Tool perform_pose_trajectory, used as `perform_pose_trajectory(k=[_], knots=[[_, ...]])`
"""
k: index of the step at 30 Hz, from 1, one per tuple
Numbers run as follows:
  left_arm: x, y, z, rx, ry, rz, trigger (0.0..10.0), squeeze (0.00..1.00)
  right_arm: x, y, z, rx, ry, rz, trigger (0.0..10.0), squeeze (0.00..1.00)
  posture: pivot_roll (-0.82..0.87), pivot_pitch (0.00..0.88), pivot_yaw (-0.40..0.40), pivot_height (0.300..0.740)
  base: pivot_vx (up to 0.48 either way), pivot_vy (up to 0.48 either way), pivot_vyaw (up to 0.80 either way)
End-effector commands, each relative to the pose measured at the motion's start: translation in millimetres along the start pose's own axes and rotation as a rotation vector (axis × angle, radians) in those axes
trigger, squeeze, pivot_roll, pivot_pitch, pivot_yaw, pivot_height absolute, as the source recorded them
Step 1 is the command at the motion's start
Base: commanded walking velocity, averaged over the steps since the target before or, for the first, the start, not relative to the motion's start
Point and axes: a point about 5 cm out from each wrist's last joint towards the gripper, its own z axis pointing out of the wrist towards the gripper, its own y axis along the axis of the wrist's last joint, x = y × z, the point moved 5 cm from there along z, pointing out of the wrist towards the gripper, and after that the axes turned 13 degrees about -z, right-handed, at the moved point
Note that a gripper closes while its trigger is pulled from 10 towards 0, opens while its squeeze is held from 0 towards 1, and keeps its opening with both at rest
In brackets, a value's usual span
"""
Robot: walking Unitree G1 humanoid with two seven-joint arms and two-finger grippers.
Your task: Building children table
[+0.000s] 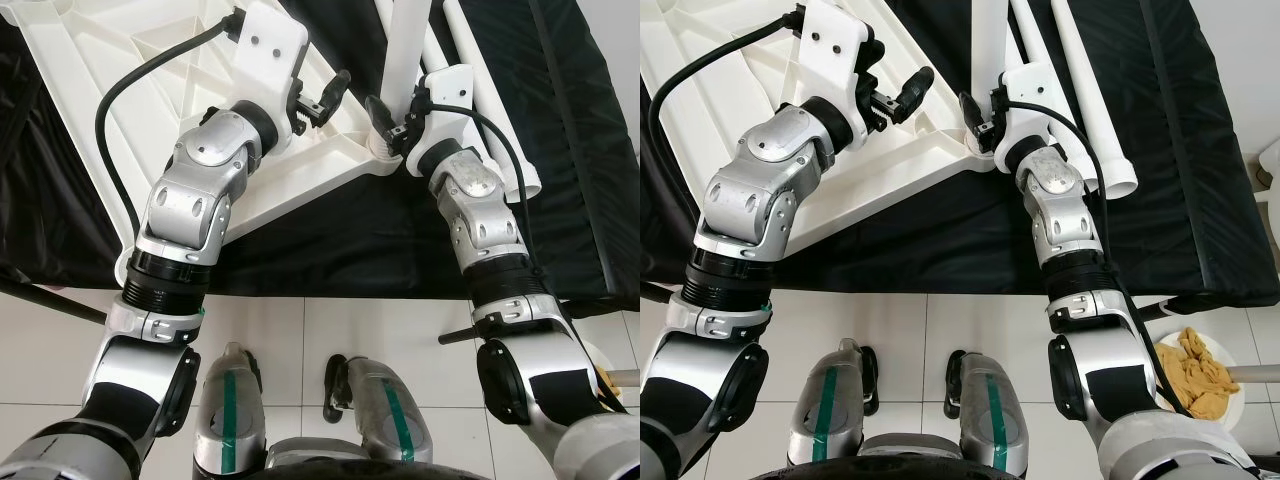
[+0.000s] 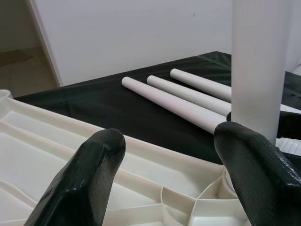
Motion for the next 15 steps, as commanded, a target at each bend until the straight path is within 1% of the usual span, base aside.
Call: perform_pose_trajectory(k=[1,3,4,9,12,15], knots=[[1.9,1.1,-0.5,0.001,0.020,0.008,10.0,0.00,19.8,-53.7,-17.5,0.191,0.048,0.042,10.0,0.00,0.10,0.076,-0.047,0.740,0.000,0.000,0.00],[1.9,1.1,-0.4,0.000,0.021,0.009,10.0,0.00,19.5,-54.1,-17.9,0.191,0.044,0.043,10.0,0.00,0.10,0.076,-0.047,0.740,0.000,0.000,0.00],[2.0,1.3,-0.2,-0.001,0.020,0.009,10.0,0.00,15.5,-58.7,-22.9,0.187,-0.002,0.092,10.0,0.00,0.10,0.072,-0.049,0.740,0.000,0.000,0.00],[1.8,1.5,0.0,-0.002,0.018,0.008,10.0,0.00,12.2,-62.3,-26.5,0.186,-0.038,0.129,10.0,0.00,0.10,0.070,-0.048,0.740,0.000,0.000,0.00],[-0.1,1.6,0.5,-0.003,0.012,0.009,10.0,0.00,8.9,-61.1,-29.3,0.154,-0.069,0.201,10.0,0.00,0.09,0.068,-0.046,0.740,0.000,0.000,0.00],[-0.5,1.6,0.7,-0.002,0.011,0.010,10.0,0.00,7.5,-61.2,-30.2,0.150,-0.077,0.203,10.0,0.00,0.09,0.066,-0.046,0.740,0.000,0.000,0.00]])
